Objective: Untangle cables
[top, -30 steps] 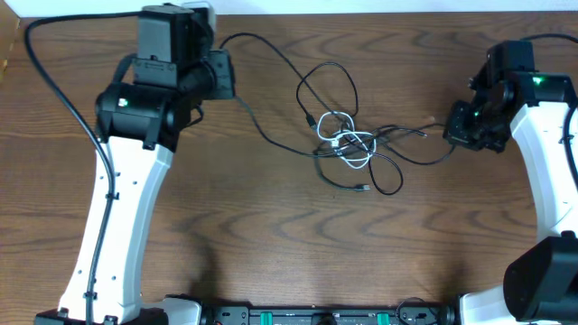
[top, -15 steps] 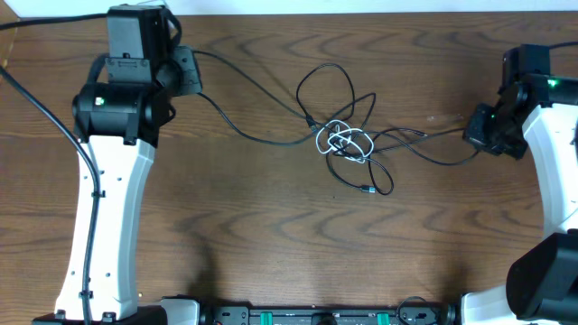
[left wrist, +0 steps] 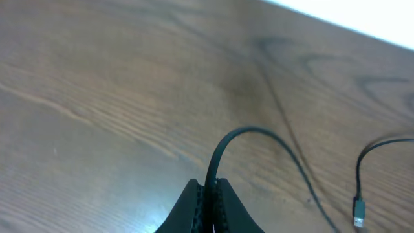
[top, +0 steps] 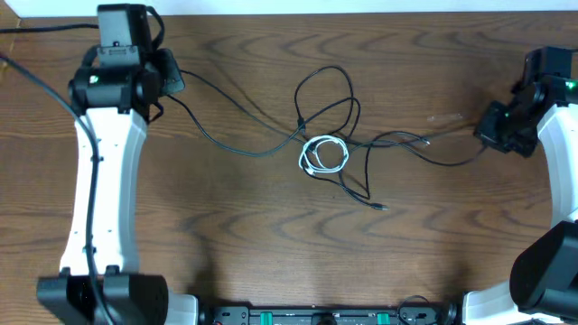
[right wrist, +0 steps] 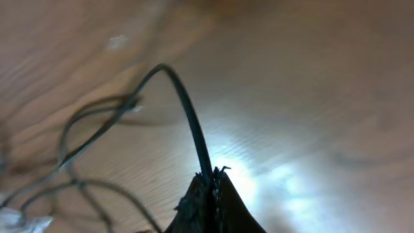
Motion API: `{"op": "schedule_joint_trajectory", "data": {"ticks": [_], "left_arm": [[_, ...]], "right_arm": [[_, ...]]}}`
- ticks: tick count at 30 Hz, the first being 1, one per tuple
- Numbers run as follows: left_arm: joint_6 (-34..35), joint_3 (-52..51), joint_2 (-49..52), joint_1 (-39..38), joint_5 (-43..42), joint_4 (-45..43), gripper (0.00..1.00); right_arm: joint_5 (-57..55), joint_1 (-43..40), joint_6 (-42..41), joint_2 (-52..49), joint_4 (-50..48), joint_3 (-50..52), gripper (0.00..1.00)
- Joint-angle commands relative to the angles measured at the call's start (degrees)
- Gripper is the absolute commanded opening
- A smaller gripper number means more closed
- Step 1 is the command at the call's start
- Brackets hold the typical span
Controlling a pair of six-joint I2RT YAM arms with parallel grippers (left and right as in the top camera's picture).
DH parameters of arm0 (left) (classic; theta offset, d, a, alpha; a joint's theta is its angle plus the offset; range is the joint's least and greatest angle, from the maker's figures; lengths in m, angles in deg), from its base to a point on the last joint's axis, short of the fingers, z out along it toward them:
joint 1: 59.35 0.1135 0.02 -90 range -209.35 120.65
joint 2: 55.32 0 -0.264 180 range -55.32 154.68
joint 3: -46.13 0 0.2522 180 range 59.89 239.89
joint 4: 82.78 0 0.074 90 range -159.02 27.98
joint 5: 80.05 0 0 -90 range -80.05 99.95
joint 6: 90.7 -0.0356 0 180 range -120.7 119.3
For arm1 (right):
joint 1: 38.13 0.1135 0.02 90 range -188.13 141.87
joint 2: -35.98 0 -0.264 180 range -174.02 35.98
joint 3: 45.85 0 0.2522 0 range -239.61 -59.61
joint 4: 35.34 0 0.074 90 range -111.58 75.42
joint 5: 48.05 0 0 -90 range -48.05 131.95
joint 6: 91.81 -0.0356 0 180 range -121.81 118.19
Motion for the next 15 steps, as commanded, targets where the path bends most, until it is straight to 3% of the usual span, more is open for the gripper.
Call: {"op": "schedule_joint_trajectory", "data": {"ticks": [1, 3, 8, 9, 11, 15], "left_arm": [[2.8, 0.1, 1.2, 0.0, -2.1, 1.4, 0.08], [2.8, 0.1, 1.5, 0.0, -4.8, 2.5, 0.08], [2.8, 0.1, 1.4, 0.0, -8.9, 3.2, 0.08], [2.7, 0.1, 1.4, 0.0, -9.8, 3.4, 0.08], [2.0, 0.1, 1.3, 0.0, -11.5, 3.4, 0.08], [1.9, 1.5, 0.3, 0.0, -13.5, 1.3, 0.08]], "right_arm": [[15.6, 0.0, 11.6, -0.1, -1.1, 0.3, 0.01], [22.3, 0.2, 16.5, -0.1, -1.4, 0.3, 0.02], [23.4, 0.1, 17.1, -0.1, -1.6, 0.2, 0.07], [21.0, -0.1, 14.3, -0.1, -1.6, 0.2, 0.09], [13.8, -0.7, 5.9, -0.1, -1.6, 0.2, 0.01], [13.9, -1.6, 4.1, -0.1, -3.0, -0.3, 0.01]]}}
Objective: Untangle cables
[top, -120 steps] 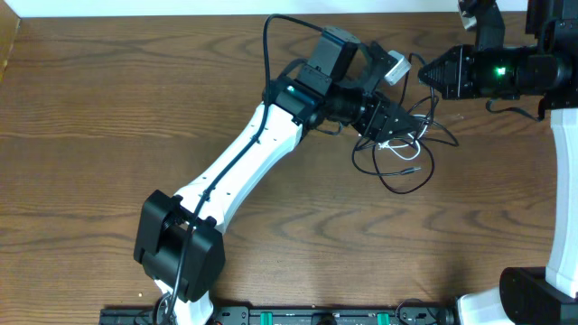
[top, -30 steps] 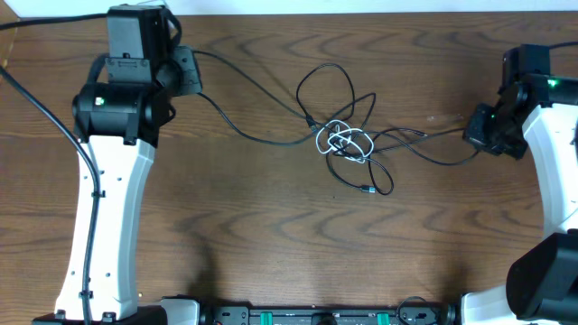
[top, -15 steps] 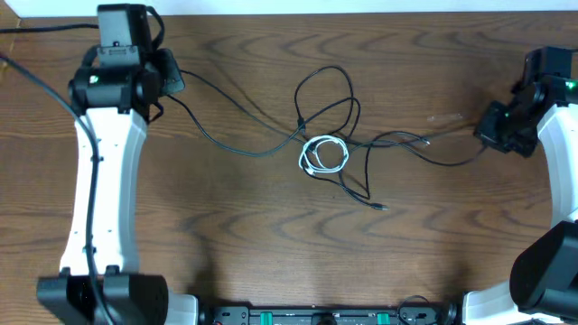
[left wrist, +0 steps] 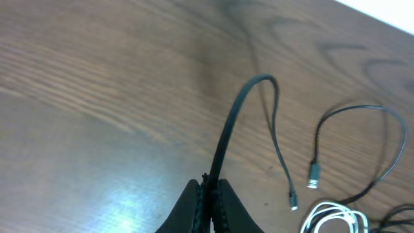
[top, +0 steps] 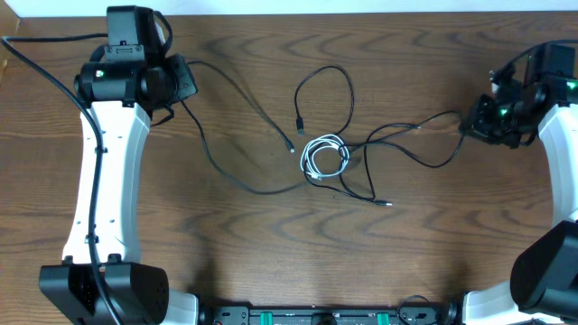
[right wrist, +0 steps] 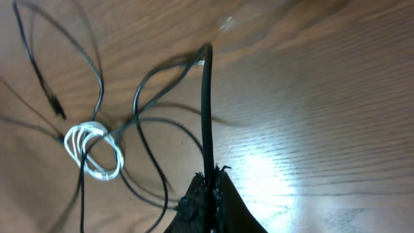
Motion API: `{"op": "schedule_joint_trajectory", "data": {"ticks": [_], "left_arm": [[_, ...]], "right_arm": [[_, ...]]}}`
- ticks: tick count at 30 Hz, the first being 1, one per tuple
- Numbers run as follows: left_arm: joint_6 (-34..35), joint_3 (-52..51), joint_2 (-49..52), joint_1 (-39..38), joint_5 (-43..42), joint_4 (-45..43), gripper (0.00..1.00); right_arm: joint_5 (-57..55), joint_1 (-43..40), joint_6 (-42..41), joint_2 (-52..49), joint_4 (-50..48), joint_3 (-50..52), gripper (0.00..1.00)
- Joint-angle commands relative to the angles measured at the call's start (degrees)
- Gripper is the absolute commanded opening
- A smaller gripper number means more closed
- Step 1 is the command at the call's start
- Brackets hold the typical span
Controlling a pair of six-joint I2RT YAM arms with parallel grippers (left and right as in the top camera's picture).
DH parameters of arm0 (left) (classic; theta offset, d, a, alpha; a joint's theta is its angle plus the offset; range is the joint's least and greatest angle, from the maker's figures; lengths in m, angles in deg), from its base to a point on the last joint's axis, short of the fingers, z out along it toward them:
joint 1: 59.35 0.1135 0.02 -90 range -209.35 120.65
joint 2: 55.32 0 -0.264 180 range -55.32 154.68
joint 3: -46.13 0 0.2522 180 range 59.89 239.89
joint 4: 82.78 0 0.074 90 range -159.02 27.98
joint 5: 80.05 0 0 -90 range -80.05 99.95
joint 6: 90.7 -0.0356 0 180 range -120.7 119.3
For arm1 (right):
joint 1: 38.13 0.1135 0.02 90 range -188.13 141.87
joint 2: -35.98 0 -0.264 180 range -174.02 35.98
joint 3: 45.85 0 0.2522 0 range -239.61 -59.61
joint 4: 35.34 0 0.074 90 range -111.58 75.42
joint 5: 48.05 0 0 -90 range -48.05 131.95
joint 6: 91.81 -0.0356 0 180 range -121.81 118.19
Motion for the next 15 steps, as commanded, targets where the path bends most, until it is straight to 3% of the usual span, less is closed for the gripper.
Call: {"op": "schedule_joint_trajectory", "data": {"ticks": [1, 8, 15], "left_arm": [[-0.1, 2.4, -1.8, 0.0, -4.4, -1.7, 0.08], [2.7, 14.3, -8.1, 0.0, -14.9, -11.2, 0.08], [6.0, 20.6, -14.3, 0.1, -13.5, -21.6, 0.08]], "right_arm": [[-1.6, -1.1, -3.8, -0.1, -0.6, -0.6, 0.01], [-6.2, -1.2, -5.4, -0.1, -0.4, -0.9, 0.01], [-11.1, -1.3, -5.6, -0.4, 1.4, -0.8, 0.01]]}}
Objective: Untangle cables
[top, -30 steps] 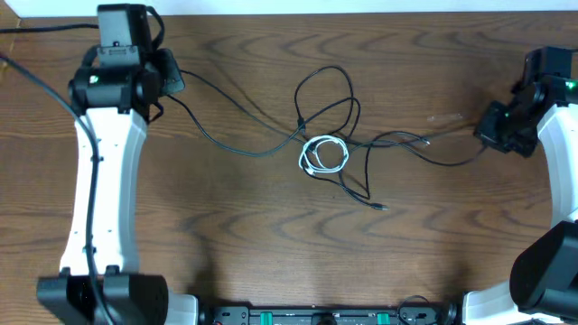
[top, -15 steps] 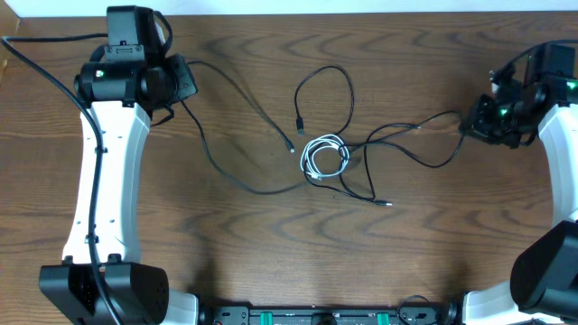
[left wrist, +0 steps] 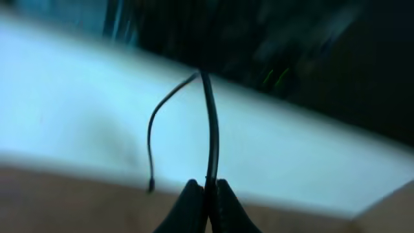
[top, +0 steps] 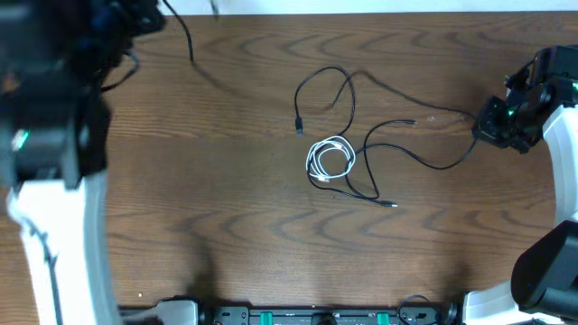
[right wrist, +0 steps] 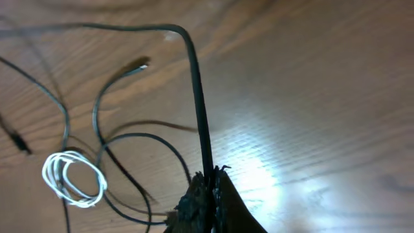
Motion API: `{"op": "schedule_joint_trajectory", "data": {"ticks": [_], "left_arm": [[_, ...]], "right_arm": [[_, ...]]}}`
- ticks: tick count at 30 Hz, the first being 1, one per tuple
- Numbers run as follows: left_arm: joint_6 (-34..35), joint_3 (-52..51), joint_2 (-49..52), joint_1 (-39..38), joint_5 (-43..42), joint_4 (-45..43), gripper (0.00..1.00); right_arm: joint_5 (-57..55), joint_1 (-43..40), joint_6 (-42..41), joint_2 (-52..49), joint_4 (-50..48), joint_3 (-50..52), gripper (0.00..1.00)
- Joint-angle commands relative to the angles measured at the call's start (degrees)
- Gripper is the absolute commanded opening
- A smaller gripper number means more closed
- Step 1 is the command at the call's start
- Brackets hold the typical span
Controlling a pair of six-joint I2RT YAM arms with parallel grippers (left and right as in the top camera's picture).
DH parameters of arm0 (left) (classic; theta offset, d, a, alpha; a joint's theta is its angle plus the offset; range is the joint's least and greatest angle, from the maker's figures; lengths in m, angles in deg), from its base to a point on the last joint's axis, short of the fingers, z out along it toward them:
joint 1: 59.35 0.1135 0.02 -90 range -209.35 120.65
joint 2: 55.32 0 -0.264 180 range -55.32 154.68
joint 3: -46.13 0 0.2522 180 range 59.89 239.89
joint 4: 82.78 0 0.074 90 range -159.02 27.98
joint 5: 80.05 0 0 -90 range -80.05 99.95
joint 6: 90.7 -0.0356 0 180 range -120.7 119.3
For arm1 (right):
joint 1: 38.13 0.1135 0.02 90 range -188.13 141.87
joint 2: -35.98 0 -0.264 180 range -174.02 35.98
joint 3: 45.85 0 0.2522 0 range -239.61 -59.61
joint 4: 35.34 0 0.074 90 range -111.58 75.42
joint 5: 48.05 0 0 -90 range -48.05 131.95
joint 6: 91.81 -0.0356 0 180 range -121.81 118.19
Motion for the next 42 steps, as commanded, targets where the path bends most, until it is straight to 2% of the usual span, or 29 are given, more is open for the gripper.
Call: {"op": "schedule_joint_trajectory", "data": {"ticks": [1, 4, 7, 10, 13, 15, 17, 18, 20, 22, 24, 25, 29, 32, 37, 42], "left_arm": [[1.8, 1.8, -2.6, 0.1, 1.1, -3.5, 0.08], [1.7, 2.3, -4.2, 0.2, 6.8, -6.2, 0.08], [1.7, 2.4, -5.1, 0.2, 10.3, -5.2, 0.08], [1.7, 2.4, -4.9, 0.2, 10.0, -0.9, 0.08], [1.7, 2.4, -3.8, 0.2, 7.6, 4.8, 0.08], [1.7, 2.4, -2.8, 0.2, 4.8, 7.5, 0.08], [1.1, 2.3, -1.6, 0.1, 0.8, 9.0, 0.08], [1.1, 2.3, -1.0, 0.2, -1.5, 9.4, 0.08], [1.1, 2.3, 0.5, 0.1, -7.0, 9.6, 0.08], [1.1, 2.3, 1.9, -0.3, -11.1, 9.5, 0.08], [1.1, 2.3, 3.4, -0.9, -12.9, 9.7, 0.08], [1.0, 2.3, 4.0, -1.2, -12.9, 10.1, 0.08], [-2.3, 2.3, 6.2, -1.5, -11.5, 13.2, 0.08], [-4.6, 2.3, 7.3, -1.5, -2.6, 17.3, 0.08], [-4.5, 2.3, 8.2, -1.5, 16.3, 24.6, 0.08], [-4.5, 2.3, 8.5, -1.5, 24.6, 30.0, 0.08]], "right_arm": [[-3.3, -0.4, -0.9, -0.7, 0.2, -0.7, 0.01], [-4.4, -0.7, -1.3, -1.7, 0.2, -0.4, 0.01], [-4.7, -1.2, -1.3, -3.8, 0.2, 0.1, 0.01], [-3.6, -1.3, -0.7, -6.3, 0.2, 0.2, 0.01], [5.5, -1.2, 6.7, -7.3, -0.1, 0.2, 0.02], [10.0, -1.1, 9.9, -7.1, -0.1, 0.0, 0.08], [12.8, -0.8, 12.3, -6.6, 0.3, -0.8, 0.22], [13.9, -0.6, 13.6, -6.3, 0.8, -1.4, 0.38], [16.9, 0.2, 17.0, -5.6, 2.5, -3.1, 0.62], [19.3, 1.5, 20.4, -4.9, 5.2, -5.8, 0.75], [19.3, 3.2, 22.0, -4.5, 8.2, -9.4, 0.95], [18.7, 4.1, 22.1, -4.5, 9.7, -11.3, 0.99], [15.2, 7.6, 19.6, -4.5, 14.5, -18.8, 0.99], [15.0, 10.5, 14.6, -4.5, 15.6, -20.9, 0.99], [11.4, 15.9, 9.3, -4.6, 18.5, -18.4, 0.99], [9.6, 21.4, 9.0, -4.6, 18.7, -11.5, 0.99]]}}
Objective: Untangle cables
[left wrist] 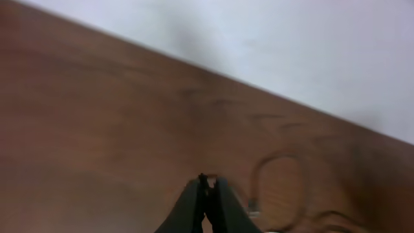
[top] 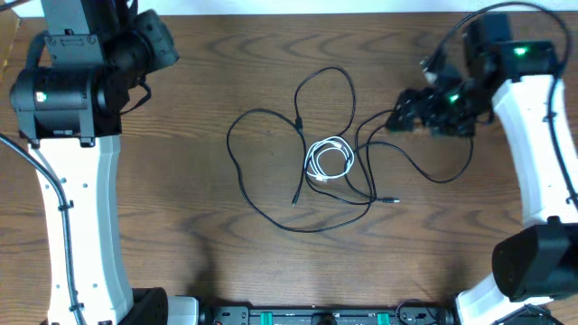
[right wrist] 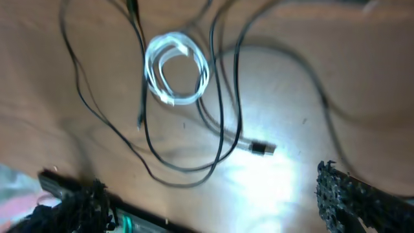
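Several thin black cables (top: 271, 194) lie loosely looped around a small white cable coil (top: 329, 158) in the middle of the table. In the right wrist view the white coil (right wrist: 177, 67) and a black plug (right wrist: 261, 148) lie below my right gripper (right wrist: 208, 181), whose fingers (right wrist: 339, 194) stand wide open with nothing between them. In the overhead view the right gripper (top: 404, 112) hangs just right of the tangle. My left gripper (top: 163, 47) is at the back left, away from the cables. In its wrist view the left gripper (left wrist: 207, 179) is shut, with no cable showing in it.
The wooden table (top: 181, 253) ends at a white back edge (left wrist: 259, 39) behind the left gripper. A black and green rail (top: 316, 316) runs along the front edge. The arms' own black leads (top: 27, 162) hang at the sides.
The left gripper no longer holds its black cable, which now lies in a wide loop left of the white coil. The right gripper has opened, let go of its cable and moved left over the tangle.
First both grippers were shut on black cables at the far left and far right, stretched through the tangle. Then the left cable's end was out of the knot, and later it was held high past the back edge. Now both cables lie loose on the table.
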Motion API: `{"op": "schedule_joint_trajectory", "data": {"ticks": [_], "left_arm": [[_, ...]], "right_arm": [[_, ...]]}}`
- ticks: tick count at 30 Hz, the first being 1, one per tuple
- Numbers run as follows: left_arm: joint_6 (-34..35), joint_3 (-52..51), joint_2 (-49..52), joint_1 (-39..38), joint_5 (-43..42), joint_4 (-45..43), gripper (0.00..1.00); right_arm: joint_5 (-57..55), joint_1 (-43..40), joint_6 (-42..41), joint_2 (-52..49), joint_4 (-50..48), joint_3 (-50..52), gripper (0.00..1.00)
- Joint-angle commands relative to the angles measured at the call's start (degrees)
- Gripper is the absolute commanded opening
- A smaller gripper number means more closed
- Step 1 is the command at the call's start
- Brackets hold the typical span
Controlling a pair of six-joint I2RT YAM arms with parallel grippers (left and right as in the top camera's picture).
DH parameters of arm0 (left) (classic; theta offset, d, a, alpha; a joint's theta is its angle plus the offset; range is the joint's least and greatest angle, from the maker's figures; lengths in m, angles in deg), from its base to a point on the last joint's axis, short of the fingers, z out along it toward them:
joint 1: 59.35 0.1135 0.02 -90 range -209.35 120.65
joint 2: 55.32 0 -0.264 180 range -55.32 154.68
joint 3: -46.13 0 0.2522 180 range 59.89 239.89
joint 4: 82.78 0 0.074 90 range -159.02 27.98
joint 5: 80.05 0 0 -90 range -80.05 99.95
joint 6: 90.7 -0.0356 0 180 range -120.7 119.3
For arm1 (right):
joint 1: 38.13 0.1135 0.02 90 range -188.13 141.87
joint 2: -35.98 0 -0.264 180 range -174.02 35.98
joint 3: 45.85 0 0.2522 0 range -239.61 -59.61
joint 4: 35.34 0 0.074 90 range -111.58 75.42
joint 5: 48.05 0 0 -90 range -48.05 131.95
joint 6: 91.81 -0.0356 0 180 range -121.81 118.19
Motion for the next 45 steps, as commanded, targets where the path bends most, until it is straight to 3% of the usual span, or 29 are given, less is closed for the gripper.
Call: {"op": "schedule_joint_trajectory", "data": {"ticks": [1, 4, 10, 14, 20, 23, 34, 39, 45], "left_arm": [[-1.1, -0.2, 0.3, 0.0, 10.0, 2.0, 0.08], [-1.1, -1.4, 0.3, 0.2, 10.0, 3.2, 0.08], [-0.4, -4.3, 0.6, 0.2, 9.9, 3.2, 0.08], [-0.4, -4.9, 0.6, 0.2, 9.8, 3.2, 0.08], [1.1, -5.1, 0.6, 0.2, 9.8, 3.2, 0.08], [1.5, -5.2, 0.8, 0.2, 9.8, 3.2, 0.09], [1.5, -5.9, 1.5, 0.2, 9.8, 3.5, 0.08], [1.7, -5.9, 1.6, 0.2, 7.5, 3.6, 0.08], [1.6, -6.2, 1.6, 0.1, 5.8, 3.7, 0.08]], "right_arm": [[-2.6, 3.2, -2.8, 0.2, -0.6, 5.3, 0.99], [-2.8, 5.4, -4.8, 0.2, -3.9, 11.2, 0.98], [-2.8, 8.7, -10.1, 0.2, -15.2, 21.6, 0.69], [-2.8, 10.2, -14.2, 0.2, -23.0, 27.1, 0.57], [-3.7, 12.7, -18.2, -0.5, -30.9, 33.1, 0.52], [-4.3, 13.4, -19.0, -1.5, -33.0, 34.5, 0.50], [-4.3, 15.0, -20.0, -3.0, -38.4, 34.7, 0.29], [-3.9, 15.0, -20.1, -3.0, -39.6, 34.7, 0.01], [0.3, 14.6, -16.3, -2.7, -37.6, 29.7, 0.01]]}}
